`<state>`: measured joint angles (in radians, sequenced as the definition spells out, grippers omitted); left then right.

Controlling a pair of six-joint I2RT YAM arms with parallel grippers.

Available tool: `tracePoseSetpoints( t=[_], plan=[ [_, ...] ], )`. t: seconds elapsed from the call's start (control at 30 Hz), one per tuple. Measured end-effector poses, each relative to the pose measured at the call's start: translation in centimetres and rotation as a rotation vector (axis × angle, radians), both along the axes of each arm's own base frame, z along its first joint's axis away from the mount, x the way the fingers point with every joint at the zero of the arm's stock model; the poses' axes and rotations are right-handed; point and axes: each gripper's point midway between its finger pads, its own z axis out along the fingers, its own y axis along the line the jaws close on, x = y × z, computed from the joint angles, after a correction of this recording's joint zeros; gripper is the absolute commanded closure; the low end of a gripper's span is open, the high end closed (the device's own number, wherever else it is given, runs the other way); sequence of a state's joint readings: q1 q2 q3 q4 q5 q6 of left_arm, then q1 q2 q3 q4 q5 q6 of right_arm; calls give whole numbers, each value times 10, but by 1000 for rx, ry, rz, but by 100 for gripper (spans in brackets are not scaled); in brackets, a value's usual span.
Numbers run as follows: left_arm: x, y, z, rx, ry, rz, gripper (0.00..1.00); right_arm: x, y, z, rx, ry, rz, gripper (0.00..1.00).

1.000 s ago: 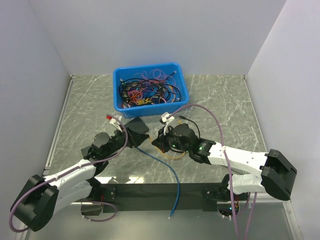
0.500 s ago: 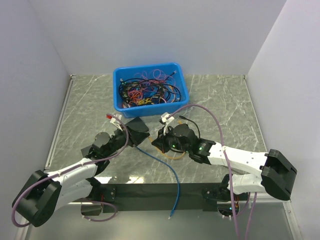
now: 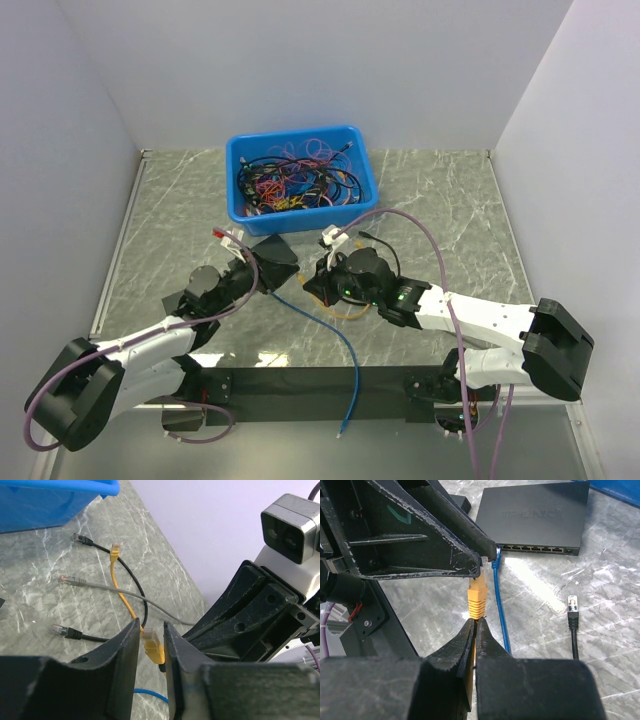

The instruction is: Insert the plug into the switch port

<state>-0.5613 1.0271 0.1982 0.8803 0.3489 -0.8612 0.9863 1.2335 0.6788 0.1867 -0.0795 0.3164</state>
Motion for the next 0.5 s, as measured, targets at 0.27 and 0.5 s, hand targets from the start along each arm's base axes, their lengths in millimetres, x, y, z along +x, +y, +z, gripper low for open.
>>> tracePoseSetpoints(
  t=[0.27,0.5],
  plan=[
    [-4,-1,4,-8,-27,-6,99,-1,0,0,-1,0,1,100],
    [-5,-1,6,-12,-35,-5,100,0,-1,2,4,3,-15,66]
  ],
)
